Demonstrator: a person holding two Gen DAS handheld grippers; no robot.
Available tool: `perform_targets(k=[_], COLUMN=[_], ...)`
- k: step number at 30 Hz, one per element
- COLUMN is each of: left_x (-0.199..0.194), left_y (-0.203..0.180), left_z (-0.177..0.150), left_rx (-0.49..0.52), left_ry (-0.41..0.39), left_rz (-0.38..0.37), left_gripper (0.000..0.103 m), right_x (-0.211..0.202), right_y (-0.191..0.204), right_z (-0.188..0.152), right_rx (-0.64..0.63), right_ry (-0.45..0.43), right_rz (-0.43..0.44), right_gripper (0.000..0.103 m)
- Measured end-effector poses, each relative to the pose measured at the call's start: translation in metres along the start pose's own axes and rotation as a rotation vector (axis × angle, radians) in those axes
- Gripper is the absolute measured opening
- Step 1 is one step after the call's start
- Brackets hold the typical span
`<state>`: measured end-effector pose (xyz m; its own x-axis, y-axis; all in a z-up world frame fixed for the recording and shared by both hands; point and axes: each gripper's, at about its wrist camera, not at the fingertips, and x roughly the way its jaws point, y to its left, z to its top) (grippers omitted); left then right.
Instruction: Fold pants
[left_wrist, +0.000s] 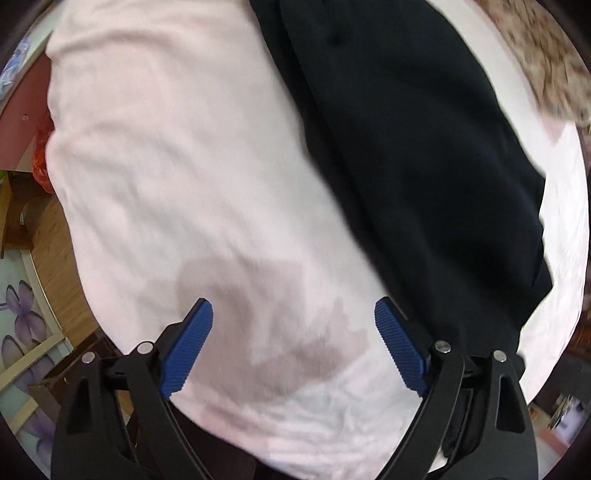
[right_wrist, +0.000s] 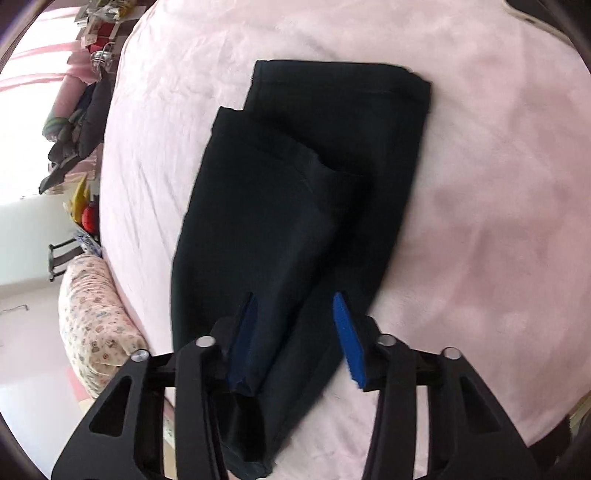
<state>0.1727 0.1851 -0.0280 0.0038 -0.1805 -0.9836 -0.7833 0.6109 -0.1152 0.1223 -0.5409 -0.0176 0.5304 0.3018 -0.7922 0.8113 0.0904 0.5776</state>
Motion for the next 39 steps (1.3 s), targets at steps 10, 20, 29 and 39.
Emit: perform_targets(k=[10,20,29,39], left_x=[0.008,0.016,0.021,0.027], left_y=[-0.025,-0.027,-0.042,-0.045], left_z=[-0.008,-0.016,-0.021,-0.031], left_rx=[0.085,0.08,0.106,0.118], left_ry=[0.045,0.072,0.079,0.092], left_rz=[-0.003,-0.002,-0.005,0.017], left_gripper=[0.093,0.094,0.094,0.094], right_x=[0.021,-0.006,-0.074,-0.037], right_y=[-0.004,0.015,0.041,0.0], right_z=[-0.017,-0.028,-0.001,0.0], right_rx=[0.023,-0.139,-0.189,-0.115], right_ry=[0.005,-0.103,-0.264,-0.216], right_rz=[-0.063,-0.083,0.06,-0.106], right_gripper=[0.037,0.004,0.003,0.003])
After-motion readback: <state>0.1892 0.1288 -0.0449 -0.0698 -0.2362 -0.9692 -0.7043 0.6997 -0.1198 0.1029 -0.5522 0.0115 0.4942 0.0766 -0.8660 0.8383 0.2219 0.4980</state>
